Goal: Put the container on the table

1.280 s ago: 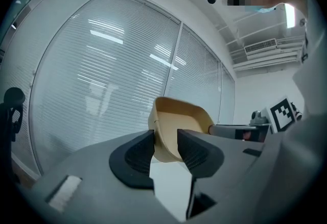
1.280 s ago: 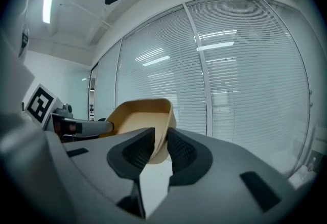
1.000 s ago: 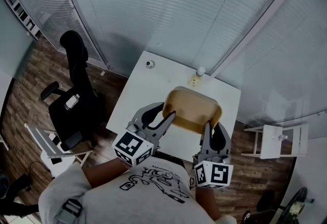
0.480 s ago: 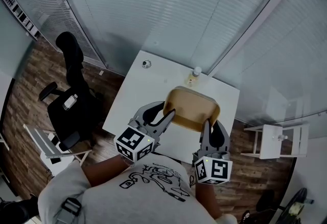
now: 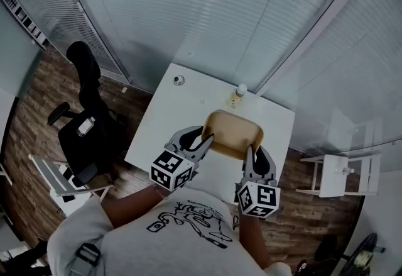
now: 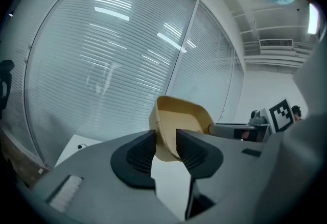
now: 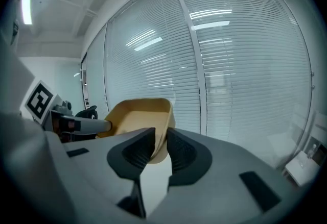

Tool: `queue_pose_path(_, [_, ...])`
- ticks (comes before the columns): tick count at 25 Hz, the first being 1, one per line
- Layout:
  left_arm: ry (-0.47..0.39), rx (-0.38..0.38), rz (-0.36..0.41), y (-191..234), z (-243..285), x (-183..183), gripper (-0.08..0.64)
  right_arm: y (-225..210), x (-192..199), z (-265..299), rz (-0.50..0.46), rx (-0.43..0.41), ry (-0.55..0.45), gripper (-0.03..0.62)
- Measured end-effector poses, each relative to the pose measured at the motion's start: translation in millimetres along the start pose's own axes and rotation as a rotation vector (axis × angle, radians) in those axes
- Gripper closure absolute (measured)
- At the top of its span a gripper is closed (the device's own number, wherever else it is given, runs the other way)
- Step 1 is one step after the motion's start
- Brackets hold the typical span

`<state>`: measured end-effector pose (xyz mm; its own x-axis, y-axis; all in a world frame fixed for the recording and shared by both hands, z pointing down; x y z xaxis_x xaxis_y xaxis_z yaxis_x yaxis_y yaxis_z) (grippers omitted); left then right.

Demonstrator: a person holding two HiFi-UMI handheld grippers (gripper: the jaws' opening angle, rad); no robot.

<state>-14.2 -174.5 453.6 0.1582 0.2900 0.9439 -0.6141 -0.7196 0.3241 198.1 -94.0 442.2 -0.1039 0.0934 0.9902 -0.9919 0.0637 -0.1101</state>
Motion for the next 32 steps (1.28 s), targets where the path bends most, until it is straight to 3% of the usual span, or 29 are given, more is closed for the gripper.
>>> queue_pose_path(10, [0.139,-0.024,-0.015,22.6,22.4,52.5,0.449,-18.0,57.9,18.8,0.036,0.015,0.121,0.529])
queue_pose_path(16, [0.232,-0.043,-0.064,39.1,35.5,88.3,0.456,-27.7,95.4,32.2,0.054,0.028,0.223,0.531])
queue_pose_path(32, [0.444,-0.077,-0.061,81.9,67.0,186.0,0.460,-49.2,202.5,64.3,0.086,0.029,0.445,0.531])
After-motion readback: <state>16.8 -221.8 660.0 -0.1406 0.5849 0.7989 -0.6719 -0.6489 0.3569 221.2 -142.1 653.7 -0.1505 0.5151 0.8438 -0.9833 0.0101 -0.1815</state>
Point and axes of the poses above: the fingertips, and each gripper's own axes: z forward along the fingers, y to its left, x out of its underside, the point moved 9 cm from there along -z, backward along the fingers, and after that the axes turned 12 degrees about -y, right-handed, at the moved point
